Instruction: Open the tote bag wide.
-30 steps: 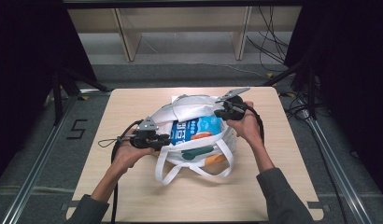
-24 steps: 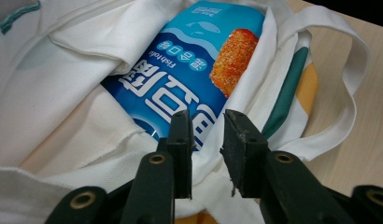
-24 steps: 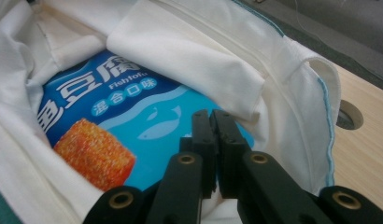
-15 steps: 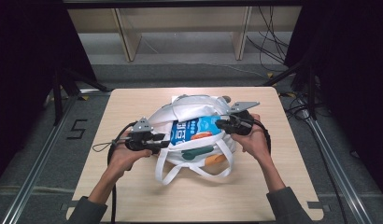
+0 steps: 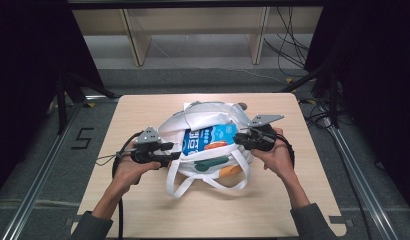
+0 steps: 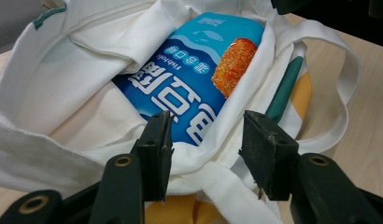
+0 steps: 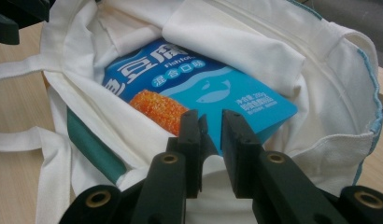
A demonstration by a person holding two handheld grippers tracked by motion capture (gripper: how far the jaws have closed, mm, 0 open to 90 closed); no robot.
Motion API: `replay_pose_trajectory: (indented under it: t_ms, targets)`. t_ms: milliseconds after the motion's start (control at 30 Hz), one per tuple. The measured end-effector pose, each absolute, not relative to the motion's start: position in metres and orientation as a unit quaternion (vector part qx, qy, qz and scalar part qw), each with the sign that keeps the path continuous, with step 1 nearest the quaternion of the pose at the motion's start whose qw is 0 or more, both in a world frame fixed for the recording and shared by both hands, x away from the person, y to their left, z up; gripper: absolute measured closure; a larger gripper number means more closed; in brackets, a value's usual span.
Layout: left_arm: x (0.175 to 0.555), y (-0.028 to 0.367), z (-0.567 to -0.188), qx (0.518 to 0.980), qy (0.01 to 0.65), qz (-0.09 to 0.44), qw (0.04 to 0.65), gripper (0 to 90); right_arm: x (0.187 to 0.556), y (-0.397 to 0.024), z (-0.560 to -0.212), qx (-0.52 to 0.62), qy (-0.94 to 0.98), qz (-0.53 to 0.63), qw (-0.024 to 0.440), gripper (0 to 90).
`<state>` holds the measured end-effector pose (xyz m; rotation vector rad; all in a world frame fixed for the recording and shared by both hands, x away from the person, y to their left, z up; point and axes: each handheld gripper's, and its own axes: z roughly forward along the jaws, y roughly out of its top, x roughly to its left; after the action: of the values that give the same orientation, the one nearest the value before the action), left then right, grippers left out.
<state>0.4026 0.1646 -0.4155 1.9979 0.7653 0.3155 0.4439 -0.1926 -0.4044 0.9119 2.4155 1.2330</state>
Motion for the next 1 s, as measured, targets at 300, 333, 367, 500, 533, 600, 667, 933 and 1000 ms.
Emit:
replay_pose_trajectory:
  t_ms: [300,333,367,500,533,600,667,933,1000]
  targets:
    - [0.397,0.164,-0.412,0.814,0.312,0.131,0.471,48.9,0.437,-0.191,-0.401,0.310,0.838,0.426,0.144,73.2]
    - [0.397,0.165,-0.412,0.818,0.308,0.131,0.469,48.4,0.436,-0.190,-0.401,0.308,0.837,0.428,0.145,72.8]
    - [0.398,0.165,-0.412,0.817,0.300,0.136,0.474,47.8,0.435,-0.189,-0.401,0.308,0.836,0.430,0.147,72.0]
    - [0.396,0.165,-0.412,0.813,0.309,0.127,0.476,45.9,0.432,-0.190,-0.400,0.309,0.839,0.425,0.142,69.1]
    - [0.396,0.165,-0.412,0.813,0.309,0.129,0.476,45.7,0.433,-0.191,-0.400,0.305,0.839,0.426,0.148,68.5]
    - [0.395,0.166,-0.411,0.814,0.306,0.135,0.475,44.9,0.430,-0.192,-0.400,0.308,0.836,0.431,0.145,67.6]
    - [0.394,0.166,-0.411,0.812,0.307,0.133,0.479,44.3,0.428,-0.192,-0.399,0.312,0.835,0.431,0.142,67.1]
    - [0.392,0.169,-0.413,0.806,0.315,0.132,0.483,41.4,0.423,-0.195,-0.400,0.309,0.834,0.431,0.152,60.7]
    - [0.392,0.170,-0.412,0.809,0.314,0.132,0.479,40.7,0.423,-0.196,-0.400,0.304,0.834,0.432,0.158,60.2]
